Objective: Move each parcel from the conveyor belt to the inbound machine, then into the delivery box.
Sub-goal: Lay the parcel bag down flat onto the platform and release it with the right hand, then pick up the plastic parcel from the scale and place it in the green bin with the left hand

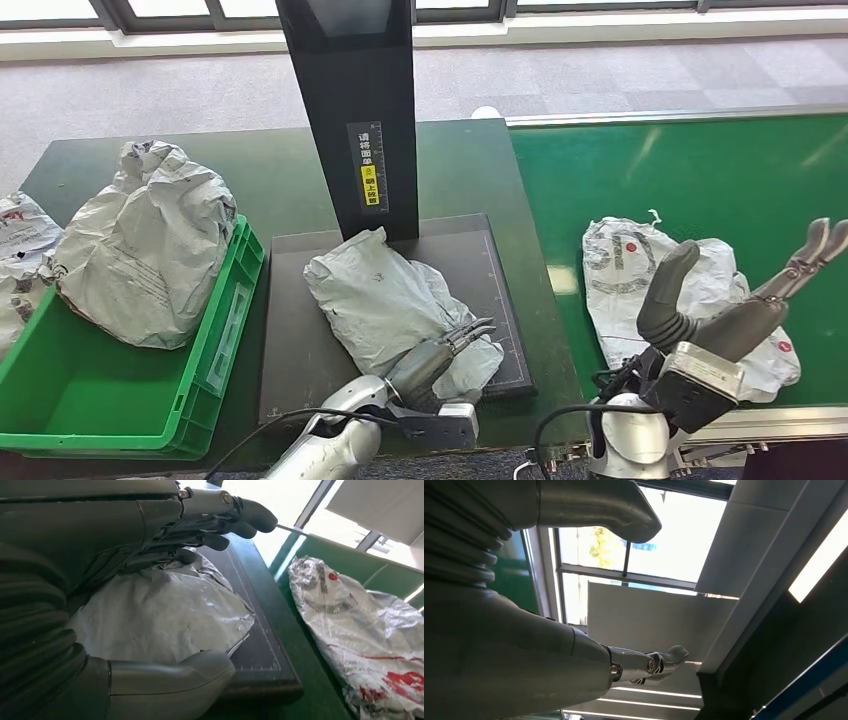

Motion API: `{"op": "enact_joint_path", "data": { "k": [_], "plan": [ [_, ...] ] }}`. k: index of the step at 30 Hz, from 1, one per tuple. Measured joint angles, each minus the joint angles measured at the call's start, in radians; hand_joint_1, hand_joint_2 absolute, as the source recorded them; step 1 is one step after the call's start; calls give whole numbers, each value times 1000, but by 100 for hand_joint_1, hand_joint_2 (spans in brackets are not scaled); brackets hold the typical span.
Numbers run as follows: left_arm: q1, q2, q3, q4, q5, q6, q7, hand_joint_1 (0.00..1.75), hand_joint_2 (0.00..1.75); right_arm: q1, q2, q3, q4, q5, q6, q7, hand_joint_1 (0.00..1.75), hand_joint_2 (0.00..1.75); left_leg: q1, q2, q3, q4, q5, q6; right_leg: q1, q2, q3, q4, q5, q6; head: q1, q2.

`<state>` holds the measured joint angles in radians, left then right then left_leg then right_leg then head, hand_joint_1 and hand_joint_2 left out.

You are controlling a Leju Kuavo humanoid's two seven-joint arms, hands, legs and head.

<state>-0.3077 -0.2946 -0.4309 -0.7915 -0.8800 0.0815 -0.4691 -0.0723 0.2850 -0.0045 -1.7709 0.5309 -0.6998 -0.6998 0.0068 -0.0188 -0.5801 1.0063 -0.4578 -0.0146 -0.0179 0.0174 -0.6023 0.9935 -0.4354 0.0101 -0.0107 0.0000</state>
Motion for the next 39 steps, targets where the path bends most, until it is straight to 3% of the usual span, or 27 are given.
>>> {"op": "enact_joint_path", "data": {
  "k": [5, 10, 15, 19, 26, 33, 39],
  "plan": [
    [-17, -2, -17, 57, -50, 41, 55, 0, 175, 2, 0, -9, -8, -2, 0, 0, 0, 175, 0, 0, 0, 0, 0, 0, 0, 0, 0, 0, 0, 0, 0, 0],
    [-44, -5, -60, 116, -231, 158, 258, 0, 175, 4, 0, -10, -18, -1, 0, 0, 0, 175, 0, 0, 1, 0, 0, 0, 0, 0, 1, 0, 0, 0, 0, 0],
    [-63, -10, -87, 147, -259, 177, 296, 2, 175, 4, 0, -10, -21, 0, 0, 0, 0, 175, 0, 0, 2, 0, 0, 0, 0, 0, 3, 0, 0, 1, 0, 0],
    [-70, -11, -93, 160, -266, 181, 303, 174, 175, 4, 0, -10, -21, 0, 0, 0, 0, 175, 0, 0, 3, 0, 0, 0, 0, 0, 4, 0, 0, 1, 0, 0],
    [-82, -15, -114, 177, -357, 225, 397, 175, 175, 5, 0, -10, -23, 0, 0, 0, 0, 175, 0, 0, 5, 0, 0, 0, 0, 0, 7, 0, 0, 1, 0, 0],
    [-88, -17, -116, 177, -405, 231, 416, 175, 175, 6, 0, -10, -23, -3, 1, 0, 0, 175, 0, 0, 6, 0, 0, 0, 0, 0, 7, 0, 0, 1, 0, 0],
    [-75, -5, -103, 127, -471, 316, 446, 175, 175, 8, 0, -10, -24, -6, 1, 0, 0, 175, 0, 0, 5, 0, 0, 0, 0, 0, 6, 0, 0, 1, 0, 0]
  ]
}}
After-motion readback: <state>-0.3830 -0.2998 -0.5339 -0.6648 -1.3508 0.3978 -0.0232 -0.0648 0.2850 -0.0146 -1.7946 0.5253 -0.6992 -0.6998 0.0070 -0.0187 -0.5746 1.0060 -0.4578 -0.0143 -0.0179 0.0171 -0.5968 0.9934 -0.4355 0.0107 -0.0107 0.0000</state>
